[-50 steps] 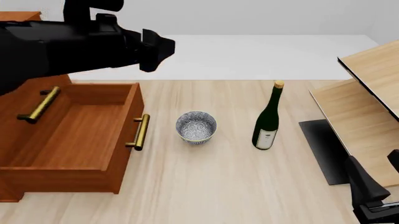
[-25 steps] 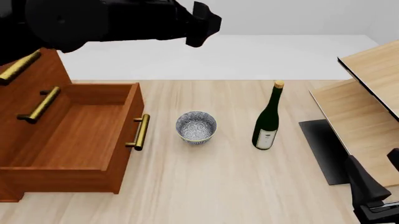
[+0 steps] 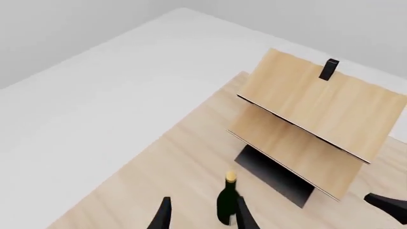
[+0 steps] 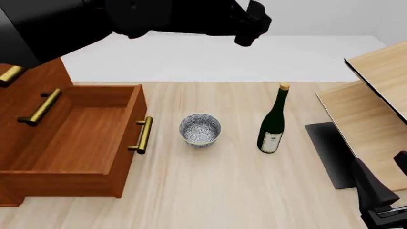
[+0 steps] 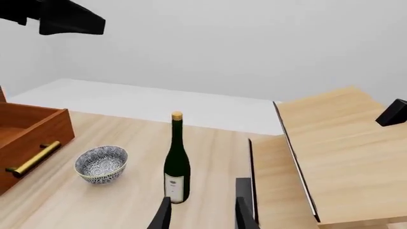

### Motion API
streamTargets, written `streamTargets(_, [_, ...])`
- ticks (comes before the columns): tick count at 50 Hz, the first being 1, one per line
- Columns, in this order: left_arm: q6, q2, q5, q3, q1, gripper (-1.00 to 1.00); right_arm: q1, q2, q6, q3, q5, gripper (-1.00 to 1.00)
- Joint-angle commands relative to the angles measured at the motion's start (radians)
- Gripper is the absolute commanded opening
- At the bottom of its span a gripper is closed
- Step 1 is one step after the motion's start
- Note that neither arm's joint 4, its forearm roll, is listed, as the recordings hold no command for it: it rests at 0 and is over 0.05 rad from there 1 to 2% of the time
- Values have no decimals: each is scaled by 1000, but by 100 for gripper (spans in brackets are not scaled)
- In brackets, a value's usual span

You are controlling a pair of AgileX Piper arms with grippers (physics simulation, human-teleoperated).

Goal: Put the wine bottle in the bottom drawer of the cabinet.

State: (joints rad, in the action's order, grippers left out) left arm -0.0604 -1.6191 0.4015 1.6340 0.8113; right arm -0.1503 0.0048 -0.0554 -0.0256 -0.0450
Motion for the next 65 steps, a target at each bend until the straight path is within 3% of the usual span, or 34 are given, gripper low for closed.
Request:
streamTargets(1, [-13,-79,19,82,24,100,-6,-3,6,2,-4,100])
streamTargets(26, [-10,-162,-14,103,60,100,-10,-3,13,5,-6,100])
streamTargets(65, [4,-225,-129,-1,78,100,-11,-1,17,14,-9,100])
